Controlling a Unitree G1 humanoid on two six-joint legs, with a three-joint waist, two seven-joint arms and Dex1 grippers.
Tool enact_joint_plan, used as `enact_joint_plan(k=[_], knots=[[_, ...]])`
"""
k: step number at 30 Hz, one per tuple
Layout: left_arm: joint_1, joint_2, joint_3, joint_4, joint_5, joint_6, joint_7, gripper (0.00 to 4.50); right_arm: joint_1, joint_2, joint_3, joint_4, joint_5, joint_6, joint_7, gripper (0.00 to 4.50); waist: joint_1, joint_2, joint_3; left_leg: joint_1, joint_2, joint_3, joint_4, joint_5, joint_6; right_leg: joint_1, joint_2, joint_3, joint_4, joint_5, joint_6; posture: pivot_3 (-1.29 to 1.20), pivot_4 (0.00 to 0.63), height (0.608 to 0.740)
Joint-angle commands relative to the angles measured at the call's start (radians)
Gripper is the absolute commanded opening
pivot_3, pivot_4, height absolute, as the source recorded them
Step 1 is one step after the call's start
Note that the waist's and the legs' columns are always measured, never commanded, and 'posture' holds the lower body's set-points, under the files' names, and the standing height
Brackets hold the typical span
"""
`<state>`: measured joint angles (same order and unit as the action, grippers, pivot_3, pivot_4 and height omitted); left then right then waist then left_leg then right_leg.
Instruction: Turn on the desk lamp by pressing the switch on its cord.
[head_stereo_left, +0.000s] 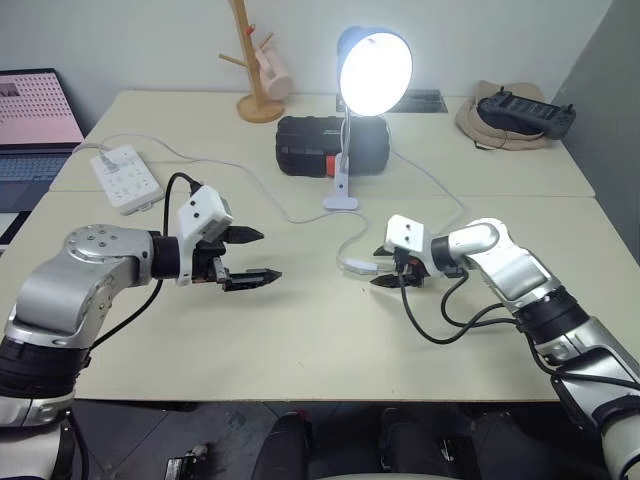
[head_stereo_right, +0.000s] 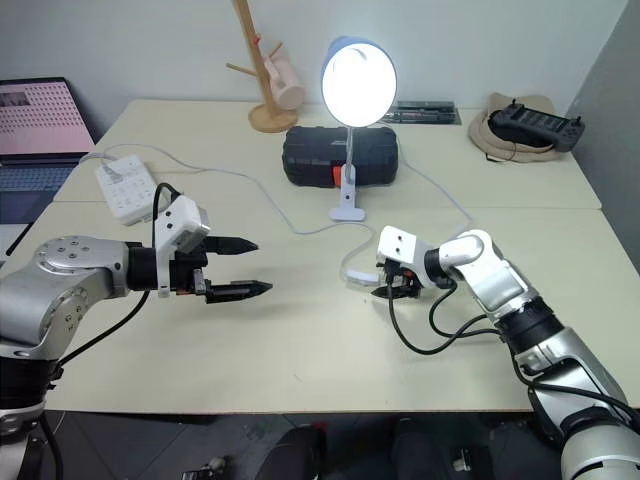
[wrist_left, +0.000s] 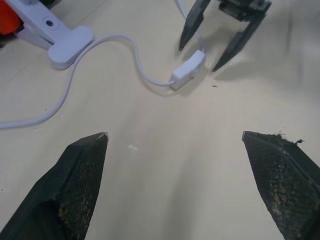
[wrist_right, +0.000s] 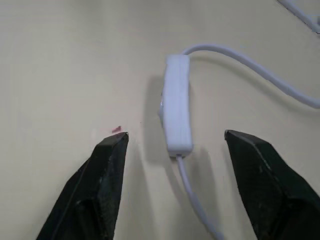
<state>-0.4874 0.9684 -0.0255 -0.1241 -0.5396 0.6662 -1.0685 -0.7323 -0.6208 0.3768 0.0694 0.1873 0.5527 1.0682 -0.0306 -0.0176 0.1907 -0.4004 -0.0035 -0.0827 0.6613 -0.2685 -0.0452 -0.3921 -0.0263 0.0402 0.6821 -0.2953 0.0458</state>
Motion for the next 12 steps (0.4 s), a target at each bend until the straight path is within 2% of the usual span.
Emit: enact_joint_plan(k=[1,2,7,12], knots=[[-0.045,0.019,0.021,0.058,0.037,-0.049,-0.049,4.50,0.066,-0.083,-0.177,-0.231,0.139,0.186,0.003,4.19,0.002,0.000,0.000,0.000,0.000,-0.001,0.000,0.000,0.000,0.000,0.000,0.000,0.000,0.000,0.000,0.00,0.150,0.740],[-0.056,0.021,0.019,0.080,0.044,-0.057,-0.063,4.50,0.096,-0.103,-0.219,-0.277,0.168,0.219,-0.006,4.45,0.003,0.000,0.000,0.000,0.000,-0.001,0.000,0.000,0.000,0.001,0.000,-0.001,0.000,0.000,0.000,0.00,0.150,0.740],[-0.113,0.021,-0.008,0.195,0.119,-0.145,-0.123,4.50,0.265,-0.171,-0.418,-0.459,0.278,0.300,-0.047,4.45,0.002,0.000,0.000,0.001,-0.002,0.000,0.000,0.000,0.000,0.002,0.000,-0.001,-0.001,0.000,0.000,0.00,0.150,0.740],[-0.183,0.011,-0.042,0.298,0.171,-0.199,-0.191,4.50,0.467,-0.244,-0.575,-0.587,0.311,0.333,-0.097,4.45,0.004,0.000,0.000,0.001,-0.002,0.002,0.000,0.000,0.000,0.003,0.001,-0.002,-0.001,0.000,0.000,0.00,0.150,0.740]])
